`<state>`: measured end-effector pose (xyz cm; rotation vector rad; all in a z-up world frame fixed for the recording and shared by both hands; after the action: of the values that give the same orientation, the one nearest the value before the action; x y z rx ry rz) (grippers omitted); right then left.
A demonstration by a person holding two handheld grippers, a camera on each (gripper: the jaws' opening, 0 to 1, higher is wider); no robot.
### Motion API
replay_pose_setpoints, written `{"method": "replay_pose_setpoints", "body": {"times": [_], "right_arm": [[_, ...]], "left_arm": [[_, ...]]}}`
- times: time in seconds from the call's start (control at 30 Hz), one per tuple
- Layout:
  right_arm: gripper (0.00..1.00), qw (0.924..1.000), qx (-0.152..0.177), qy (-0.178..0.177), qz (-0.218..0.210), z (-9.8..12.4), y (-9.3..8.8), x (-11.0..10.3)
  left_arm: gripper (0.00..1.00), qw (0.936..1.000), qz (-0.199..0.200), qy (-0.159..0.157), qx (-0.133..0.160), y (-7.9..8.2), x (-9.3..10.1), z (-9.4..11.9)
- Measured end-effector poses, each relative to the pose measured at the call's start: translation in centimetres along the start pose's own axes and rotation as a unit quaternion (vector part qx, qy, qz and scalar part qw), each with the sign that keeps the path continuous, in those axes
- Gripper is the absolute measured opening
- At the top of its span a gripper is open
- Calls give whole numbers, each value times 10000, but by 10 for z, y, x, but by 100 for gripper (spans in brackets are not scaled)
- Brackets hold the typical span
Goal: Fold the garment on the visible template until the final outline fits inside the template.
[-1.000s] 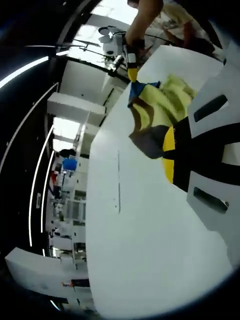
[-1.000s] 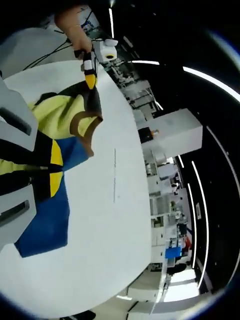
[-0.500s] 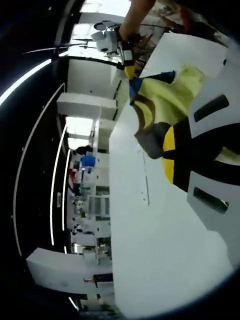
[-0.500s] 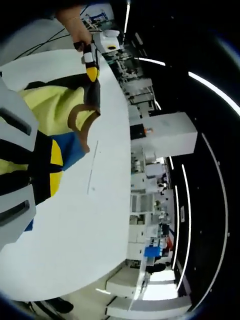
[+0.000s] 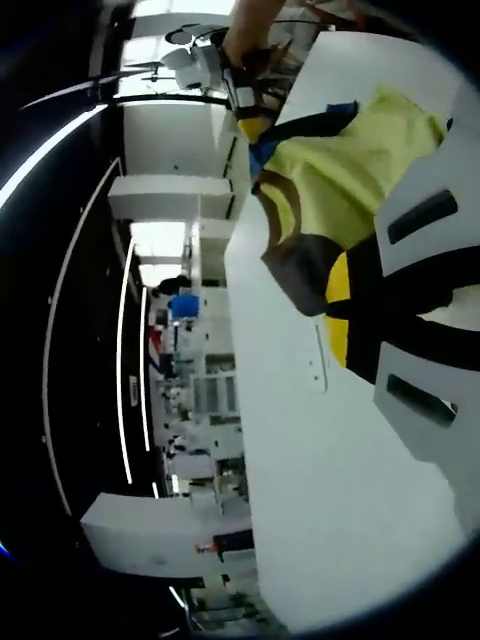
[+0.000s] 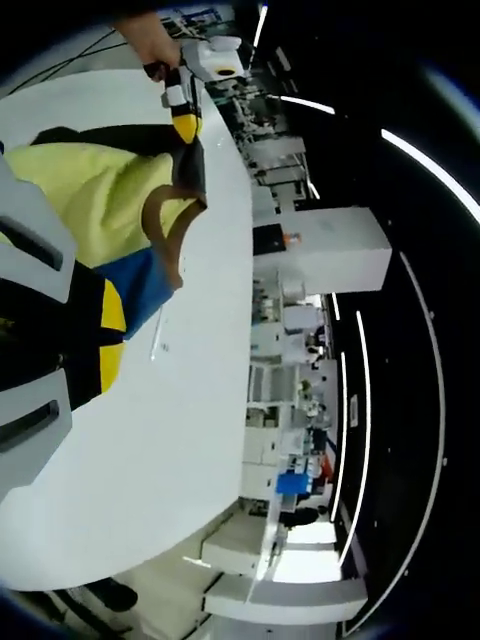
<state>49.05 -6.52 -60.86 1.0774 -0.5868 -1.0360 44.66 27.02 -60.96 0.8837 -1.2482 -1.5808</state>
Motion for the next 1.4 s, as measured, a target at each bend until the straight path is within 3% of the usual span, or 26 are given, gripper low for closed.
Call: {"method": "replay_pose_setpoints", "body": {"times": [0.3,0.53,0.87,1.17,1.4], "right_arm": [[0,9998,-78,-171,-70,-41,-6,13],[0,9989,-350,-271,-156,-75,-21,23],[0,9962,-635,-352,-491,-106,-42,32],[0,9926,-910,-324,-730,-124,-57,36],[0,9919,-1086,-305,-589,-133,-63,34]], "left_arm": [[0,9996,44,177,-212,-15,-12,-38],[0,9989,184,259,-352,-30,-22,-64],[0,9972,21,285,-689,-59,-32,-95],[0,9946,182,326,-968,-79,-37,-109],[0,9937,152,349,-1051,-84,-36,-108]]}}
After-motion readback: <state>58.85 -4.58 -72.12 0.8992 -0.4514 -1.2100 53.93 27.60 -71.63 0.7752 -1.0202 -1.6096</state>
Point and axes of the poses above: the point that each gripper's makers call its tool centre point, and the gripper's own axes: z roughly backward along the fingers, x roughly to its right, y roughly out of its top, the point moved 8 cm from there along z, roughly backward along the fingers, and after that the axes turned 1 degree about y, right-handed, at the moved point
